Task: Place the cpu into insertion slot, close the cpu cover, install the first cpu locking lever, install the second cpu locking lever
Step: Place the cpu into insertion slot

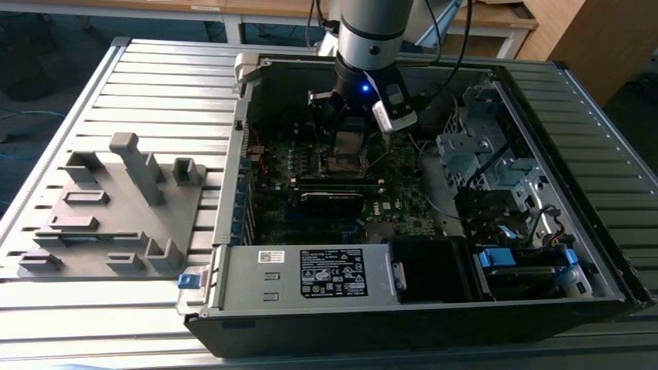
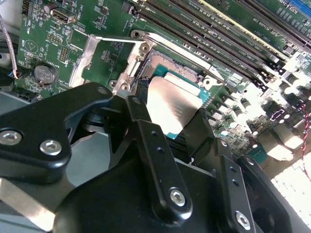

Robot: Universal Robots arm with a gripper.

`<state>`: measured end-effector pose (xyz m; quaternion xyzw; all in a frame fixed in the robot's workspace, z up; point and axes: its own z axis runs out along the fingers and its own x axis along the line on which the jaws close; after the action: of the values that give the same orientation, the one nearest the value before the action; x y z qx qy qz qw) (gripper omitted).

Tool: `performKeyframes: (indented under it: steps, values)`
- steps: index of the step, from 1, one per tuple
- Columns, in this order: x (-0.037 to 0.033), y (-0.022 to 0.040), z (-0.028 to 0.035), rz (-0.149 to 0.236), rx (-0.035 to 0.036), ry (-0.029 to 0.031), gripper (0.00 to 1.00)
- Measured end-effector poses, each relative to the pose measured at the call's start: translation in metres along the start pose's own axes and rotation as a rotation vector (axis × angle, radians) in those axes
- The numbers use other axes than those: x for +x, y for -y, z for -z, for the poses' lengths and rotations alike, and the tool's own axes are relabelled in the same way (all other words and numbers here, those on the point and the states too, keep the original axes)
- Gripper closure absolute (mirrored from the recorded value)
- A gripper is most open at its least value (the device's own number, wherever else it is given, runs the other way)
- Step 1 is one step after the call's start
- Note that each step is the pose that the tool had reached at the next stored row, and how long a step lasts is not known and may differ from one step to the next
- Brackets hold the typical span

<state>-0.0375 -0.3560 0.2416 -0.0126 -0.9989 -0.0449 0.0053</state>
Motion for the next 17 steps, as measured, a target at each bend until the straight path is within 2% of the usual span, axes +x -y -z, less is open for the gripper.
performKeyframes:
  steps: [17]
  values:
    - [0.0,0.0004,-0.004,0.0,0.0,0.0,0.46]
